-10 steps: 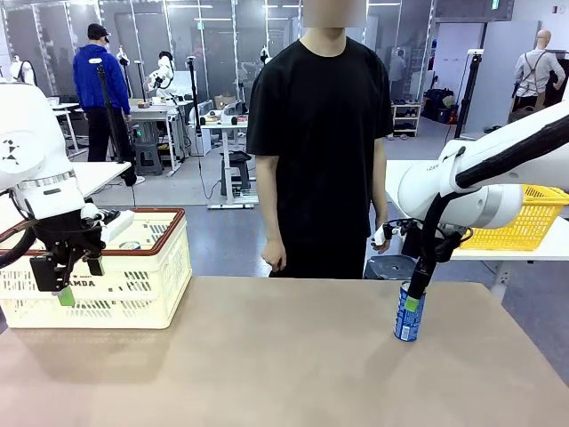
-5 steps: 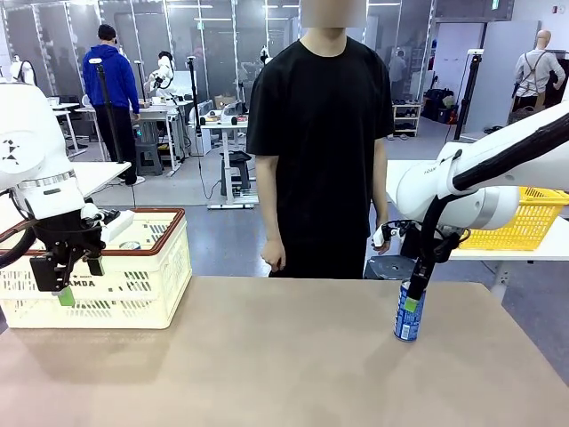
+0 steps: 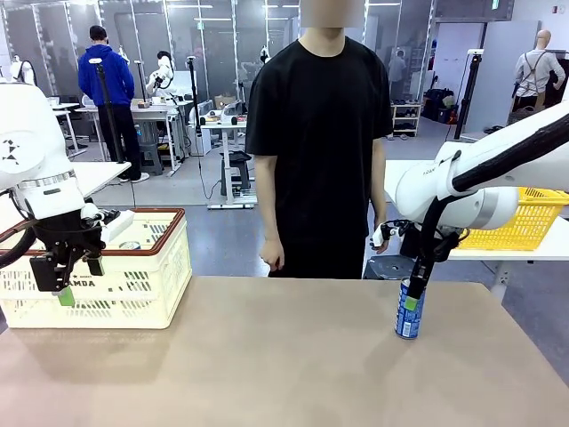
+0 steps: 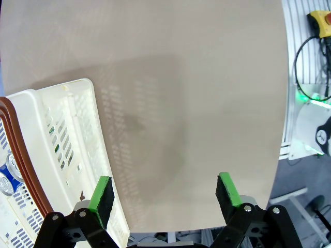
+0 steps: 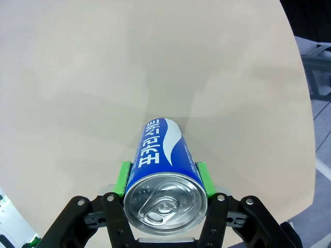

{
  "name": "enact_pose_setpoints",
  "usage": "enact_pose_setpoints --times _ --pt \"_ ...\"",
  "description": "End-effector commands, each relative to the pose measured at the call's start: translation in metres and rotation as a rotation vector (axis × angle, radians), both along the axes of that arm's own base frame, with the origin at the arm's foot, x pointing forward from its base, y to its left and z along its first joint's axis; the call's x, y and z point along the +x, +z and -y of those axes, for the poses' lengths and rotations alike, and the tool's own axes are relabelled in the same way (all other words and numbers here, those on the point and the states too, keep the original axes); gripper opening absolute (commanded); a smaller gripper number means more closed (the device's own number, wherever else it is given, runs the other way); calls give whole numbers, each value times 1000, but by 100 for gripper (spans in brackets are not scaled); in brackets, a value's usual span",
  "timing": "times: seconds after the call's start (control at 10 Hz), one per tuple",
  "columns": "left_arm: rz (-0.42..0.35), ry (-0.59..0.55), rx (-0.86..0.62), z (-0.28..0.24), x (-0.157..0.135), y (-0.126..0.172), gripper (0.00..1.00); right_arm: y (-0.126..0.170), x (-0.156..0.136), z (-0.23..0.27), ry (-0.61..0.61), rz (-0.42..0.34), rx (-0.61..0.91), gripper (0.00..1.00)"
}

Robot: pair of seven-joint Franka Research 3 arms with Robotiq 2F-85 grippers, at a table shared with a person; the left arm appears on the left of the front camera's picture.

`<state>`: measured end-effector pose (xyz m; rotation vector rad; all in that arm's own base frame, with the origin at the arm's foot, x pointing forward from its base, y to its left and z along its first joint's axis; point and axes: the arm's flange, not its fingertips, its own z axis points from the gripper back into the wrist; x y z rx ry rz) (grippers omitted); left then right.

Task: Place the drinks into the Shopping basket.
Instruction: Pick up one drink and place it into the Shopping basket.

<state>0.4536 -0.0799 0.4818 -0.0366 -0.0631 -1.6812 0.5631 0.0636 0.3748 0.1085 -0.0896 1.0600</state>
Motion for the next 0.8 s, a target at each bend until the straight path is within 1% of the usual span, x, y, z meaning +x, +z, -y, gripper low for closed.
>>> enact_pose_setpoints --times 0.0,0.2,0.3,0.5,0.7 --pt "1 5 6 0 2 2 100 22 -11 -12 8 40 -16 26" --pt "1 5 6 0 2 2 100 47 -32 -43 56 96 13 26" --pt "1 5 6 0 2 2 100 54 -43 -63 88 95 30 26" --pt "1 5 6 0 2 2 100 63 -67 -112 192 127 48 26" --pt "1 5 6 0 2 2 100 60 -83 -155 271 137 50 26"
